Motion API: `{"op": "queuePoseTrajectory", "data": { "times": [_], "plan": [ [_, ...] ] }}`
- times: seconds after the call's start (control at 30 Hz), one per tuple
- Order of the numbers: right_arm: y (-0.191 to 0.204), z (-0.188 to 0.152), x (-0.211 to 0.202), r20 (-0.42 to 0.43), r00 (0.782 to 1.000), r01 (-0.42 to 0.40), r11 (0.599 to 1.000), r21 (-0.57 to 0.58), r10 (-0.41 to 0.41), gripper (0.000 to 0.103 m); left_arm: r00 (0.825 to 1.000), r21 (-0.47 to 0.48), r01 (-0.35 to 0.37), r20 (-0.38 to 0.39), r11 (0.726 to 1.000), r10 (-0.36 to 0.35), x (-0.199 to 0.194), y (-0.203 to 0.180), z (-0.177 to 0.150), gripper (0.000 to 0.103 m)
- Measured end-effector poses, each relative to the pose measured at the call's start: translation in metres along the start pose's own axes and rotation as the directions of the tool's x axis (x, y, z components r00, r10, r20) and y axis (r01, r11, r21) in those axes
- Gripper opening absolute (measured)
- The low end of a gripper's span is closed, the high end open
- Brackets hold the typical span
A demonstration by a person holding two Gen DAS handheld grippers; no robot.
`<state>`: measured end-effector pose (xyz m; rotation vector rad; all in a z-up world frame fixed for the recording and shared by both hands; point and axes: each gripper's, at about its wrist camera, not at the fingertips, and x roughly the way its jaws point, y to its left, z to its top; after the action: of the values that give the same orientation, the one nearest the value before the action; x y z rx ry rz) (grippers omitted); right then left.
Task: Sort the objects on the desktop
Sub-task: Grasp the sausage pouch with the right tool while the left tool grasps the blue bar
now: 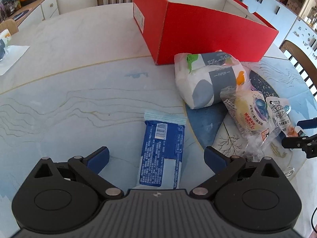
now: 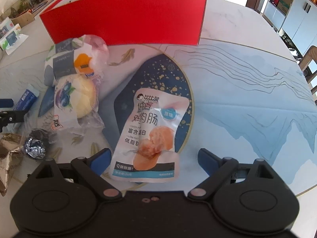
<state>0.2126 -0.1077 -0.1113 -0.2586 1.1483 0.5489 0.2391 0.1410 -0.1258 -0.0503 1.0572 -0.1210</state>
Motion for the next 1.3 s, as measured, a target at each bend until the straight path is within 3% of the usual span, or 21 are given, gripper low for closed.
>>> {"op": "queuePoseTrajectory", "data": {
  "times": [0.17,0.47,0.67,0.8,0.93,1.3],
  "plan": [
    [0.005,0.003,0.001,-0.003,1.000,0.031,1.000,-0.007,-0.031,0.094,1.000,0.021,-0.004,0.003,1.000,0.004,0.003,-0.004,0.001,0.102],
    [0.013,0.004,-0.003,0.012,0.999,0.053,0.999,-0.001,-0.053,0.081,0.998,0.120,-0.056,0.021,0.991,0.054,0.003,-0.016,-0.002,0.086],
    [0.012,0.003,-0.006,0.023,0.998,0.065,0.998,0.018,-0.066,0.068,0.996,0.098,-0.080,0.047,0.992,0.075,0.001,-0.017,-0.001,0.065],
    [0.011,0.003,-0.007,0.027,0.998,0.063,0.997,0.036,-0.064,0.065,0.996,0.096,-0.078,0.058,0.992,0.073,-0.002,-0.019,0.001,0.040],
    [0.013,0.002,-0.009,0.038,0.997,0.062,0.997,0.039,-0.063,0.062,0.996,0.093,-0.075,0.060,0.993,0.070,-0.003,-0.018,0.001,0.035],
    [0.005,-0.002,-0.018,0.046,0.998,0.041,0.994,0.106,-0.046,0.059,0.997,0.052,-0.045,0.069,0.998,0.042,-0.015,-0.017,0.004,0.035]
  ]
}}
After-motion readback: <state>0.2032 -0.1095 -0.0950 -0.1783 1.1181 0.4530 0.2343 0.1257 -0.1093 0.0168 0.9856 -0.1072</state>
